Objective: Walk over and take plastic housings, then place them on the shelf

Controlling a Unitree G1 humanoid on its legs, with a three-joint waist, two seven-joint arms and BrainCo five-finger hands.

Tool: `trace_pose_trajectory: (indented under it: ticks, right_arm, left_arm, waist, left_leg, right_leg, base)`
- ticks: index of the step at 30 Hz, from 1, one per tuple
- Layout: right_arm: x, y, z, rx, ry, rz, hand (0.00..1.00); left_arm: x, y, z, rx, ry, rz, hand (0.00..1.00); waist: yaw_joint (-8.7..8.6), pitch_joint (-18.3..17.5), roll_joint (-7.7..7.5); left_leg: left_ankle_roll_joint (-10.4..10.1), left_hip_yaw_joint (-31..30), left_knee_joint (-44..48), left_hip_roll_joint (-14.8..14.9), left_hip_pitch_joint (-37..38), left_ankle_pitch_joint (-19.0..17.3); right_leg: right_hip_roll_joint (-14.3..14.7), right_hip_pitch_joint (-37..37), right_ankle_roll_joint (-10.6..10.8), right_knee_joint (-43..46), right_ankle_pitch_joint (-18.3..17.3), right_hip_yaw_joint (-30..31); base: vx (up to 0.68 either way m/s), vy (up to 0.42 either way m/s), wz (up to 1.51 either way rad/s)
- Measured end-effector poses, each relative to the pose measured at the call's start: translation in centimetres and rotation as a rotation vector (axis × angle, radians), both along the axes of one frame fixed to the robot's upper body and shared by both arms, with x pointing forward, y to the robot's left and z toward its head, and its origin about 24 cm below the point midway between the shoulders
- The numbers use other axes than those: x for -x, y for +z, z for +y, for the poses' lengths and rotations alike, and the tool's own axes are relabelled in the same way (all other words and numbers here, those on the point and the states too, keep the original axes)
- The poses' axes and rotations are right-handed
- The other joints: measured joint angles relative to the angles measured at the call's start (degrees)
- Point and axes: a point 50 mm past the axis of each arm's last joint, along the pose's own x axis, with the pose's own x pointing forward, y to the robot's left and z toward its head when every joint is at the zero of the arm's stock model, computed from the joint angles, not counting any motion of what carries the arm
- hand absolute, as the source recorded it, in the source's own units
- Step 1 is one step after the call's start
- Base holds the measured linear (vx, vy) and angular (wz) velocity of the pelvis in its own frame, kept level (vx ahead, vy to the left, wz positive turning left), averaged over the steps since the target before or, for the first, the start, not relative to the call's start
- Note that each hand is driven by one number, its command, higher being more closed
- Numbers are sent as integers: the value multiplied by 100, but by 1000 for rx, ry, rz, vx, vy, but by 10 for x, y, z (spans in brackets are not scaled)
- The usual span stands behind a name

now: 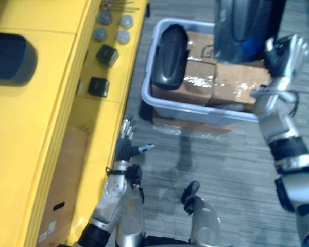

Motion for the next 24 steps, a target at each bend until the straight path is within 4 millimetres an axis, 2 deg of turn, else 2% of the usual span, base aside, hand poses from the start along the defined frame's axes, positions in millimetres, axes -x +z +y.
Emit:
trace_pose_trajectory:
  ticks: [3, 6, 16, 24]
  right_arm:
    - [6, -26, 16, 29, 50, 55, 100]
    - [11, -40, 29, 65, 96, 97, 100]
    - [15, -57, 55, 168, 207, 159, 100]
    - [24, -92, 82, 237, 332, 273, 100]
  left_arm:
    - [-7, 1, -6, 76, -33, 49, 0]
    - [-12, -4, -9, 127, -31, 103, 0]
    - [-19, -9, -11, 188, -37, 158, 0]
    - [-24, -20, -16, 222, -63, 252, 0]
  waist:
    - [-74, -198, -76]
    - [-151, -488, -80]
    - [-198, -922, -141]
    - [-139, -1056, -277]
  left_leg:
    - [-14, 198, -211, 0, 308, 33]
    - [-17, 267, -312, -27, 419, 43]
    - [-13, 428, -454, -73, 687, 50]
    - [-20, 398, -439, -5, 698, 54]
  right_leg:
    - [55, 199, 23, -230, 91, 102]
    - [61, 274, 53, -358, 144, 134]
    - [116, 583, 116, -835, 416, 253]
    - [269, 750, 83, -1121, 568, 225]
  base:
    - [20, 5, -19]
    - [38, 12, -9]
    - [2, 14, -6]
    - [-13, -1, 0]
